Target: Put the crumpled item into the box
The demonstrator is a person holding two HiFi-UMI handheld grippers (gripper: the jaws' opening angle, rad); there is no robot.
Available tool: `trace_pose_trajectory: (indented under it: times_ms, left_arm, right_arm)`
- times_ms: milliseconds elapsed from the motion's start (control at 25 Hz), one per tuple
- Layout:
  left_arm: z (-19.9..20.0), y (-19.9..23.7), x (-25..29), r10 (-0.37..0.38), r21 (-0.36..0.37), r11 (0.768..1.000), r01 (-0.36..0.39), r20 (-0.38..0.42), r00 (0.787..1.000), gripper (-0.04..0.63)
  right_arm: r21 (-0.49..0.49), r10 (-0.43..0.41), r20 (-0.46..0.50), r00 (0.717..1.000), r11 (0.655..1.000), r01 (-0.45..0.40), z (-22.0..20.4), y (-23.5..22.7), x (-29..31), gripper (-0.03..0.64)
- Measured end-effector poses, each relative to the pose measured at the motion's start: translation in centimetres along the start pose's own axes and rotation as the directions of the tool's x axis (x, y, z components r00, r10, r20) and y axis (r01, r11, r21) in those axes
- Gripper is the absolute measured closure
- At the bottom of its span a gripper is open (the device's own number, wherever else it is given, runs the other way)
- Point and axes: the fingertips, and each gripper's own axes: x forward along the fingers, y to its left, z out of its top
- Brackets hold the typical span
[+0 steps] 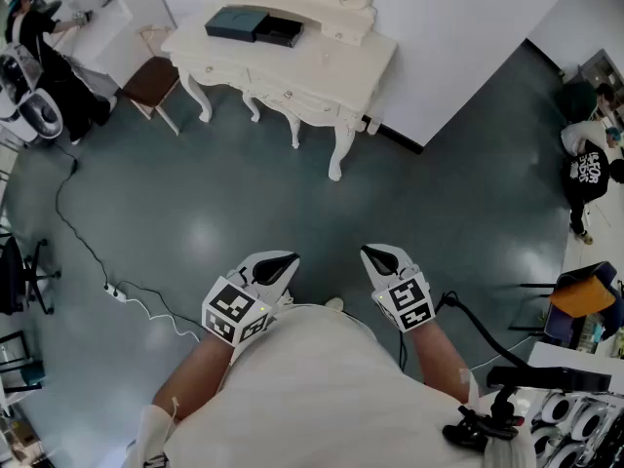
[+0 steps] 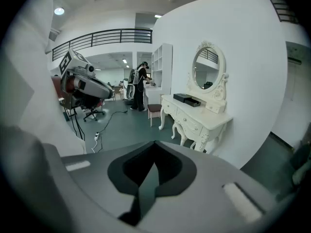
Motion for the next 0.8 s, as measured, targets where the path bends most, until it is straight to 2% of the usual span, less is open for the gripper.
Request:
trace_pose_trajectory:
  times_ms: [440, 800]
  left_arm:
    - [-0.5, 4.8, -2.8, -0.01, 0.008, 1.0, 0.01, 0.02, 1.0, 0.594]
    - [-1.3, 9.8, -6.5, -0.015, -0.015, 1.0, 0.015, 0.03, 0.999, 0.594]
  right_arm:
    - [-0.006, -0.009, -0.011, 1.0, 1.0, 0.009, 2.7, 2.2, 4.3, 0.617]
    - [0.037, -0.052, 0.006, 0.999, 0.998, 0.052, 5.6, 4.0, 9.1, 0.607]
